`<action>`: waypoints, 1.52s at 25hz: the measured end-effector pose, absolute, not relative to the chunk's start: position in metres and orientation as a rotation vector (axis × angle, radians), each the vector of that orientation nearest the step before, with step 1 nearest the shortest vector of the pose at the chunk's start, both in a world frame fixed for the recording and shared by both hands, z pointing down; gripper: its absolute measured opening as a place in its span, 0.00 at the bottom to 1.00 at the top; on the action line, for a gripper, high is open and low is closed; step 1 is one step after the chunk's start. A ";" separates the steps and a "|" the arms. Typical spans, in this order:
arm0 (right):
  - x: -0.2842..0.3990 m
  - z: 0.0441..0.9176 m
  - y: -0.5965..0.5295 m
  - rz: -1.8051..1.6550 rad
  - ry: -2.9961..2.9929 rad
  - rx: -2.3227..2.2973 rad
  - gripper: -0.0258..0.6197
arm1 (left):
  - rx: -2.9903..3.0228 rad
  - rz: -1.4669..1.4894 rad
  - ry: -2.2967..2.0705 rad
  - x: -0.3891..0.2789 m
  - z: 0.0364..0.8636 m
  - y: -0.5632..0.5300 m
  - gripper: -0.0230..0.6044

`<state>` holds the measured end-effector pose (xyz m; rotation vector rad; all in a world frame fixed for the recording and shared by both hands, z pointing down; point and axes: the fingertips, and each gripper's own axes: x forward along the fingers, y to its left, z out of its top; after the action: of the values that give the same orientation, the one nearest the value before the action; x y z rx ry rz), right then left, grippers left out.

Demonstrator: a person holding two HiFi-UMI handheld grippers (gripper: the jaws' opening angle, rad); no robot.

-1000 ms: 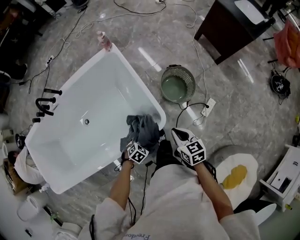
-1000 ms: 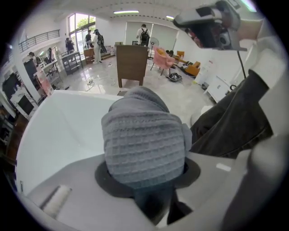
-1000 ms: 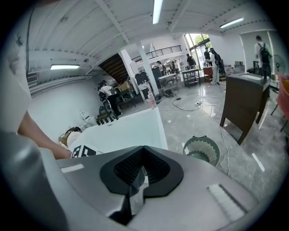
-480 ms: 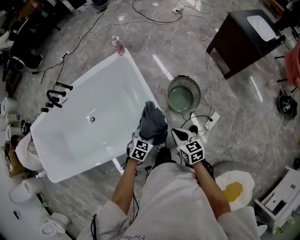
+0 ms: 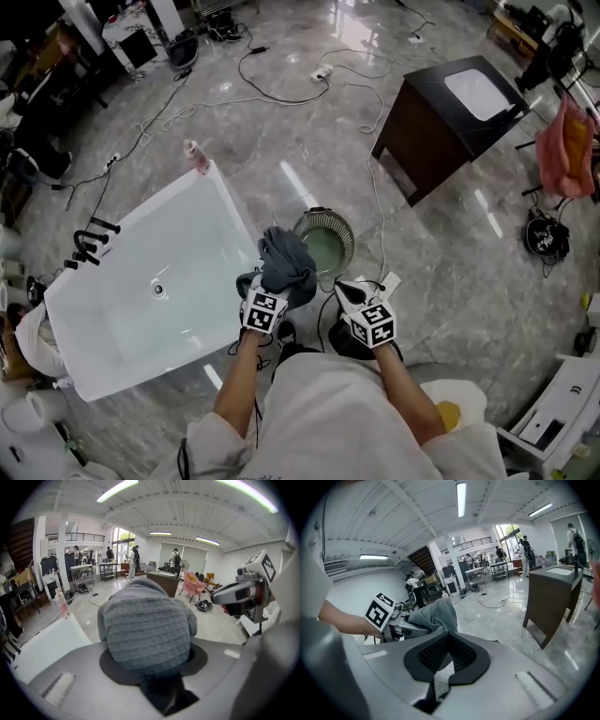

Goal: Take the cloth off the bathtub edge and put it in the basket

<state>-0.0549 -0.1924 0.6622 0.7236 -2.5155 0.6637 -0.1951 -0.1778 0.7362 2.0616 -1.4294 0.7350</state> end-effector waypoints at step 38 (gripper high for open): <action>0.131 0.685 -0.255 0.816 -2.380 1.117 0.04 | 2.188 0.636 -1.381 -0.085 0.686 -0.404 0.39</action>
<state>0.1307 -0.2554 0.6848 1.1175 -2.3801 0.8161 -0.0855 -0.4043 0.6865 2.1883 -1.3808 0.6359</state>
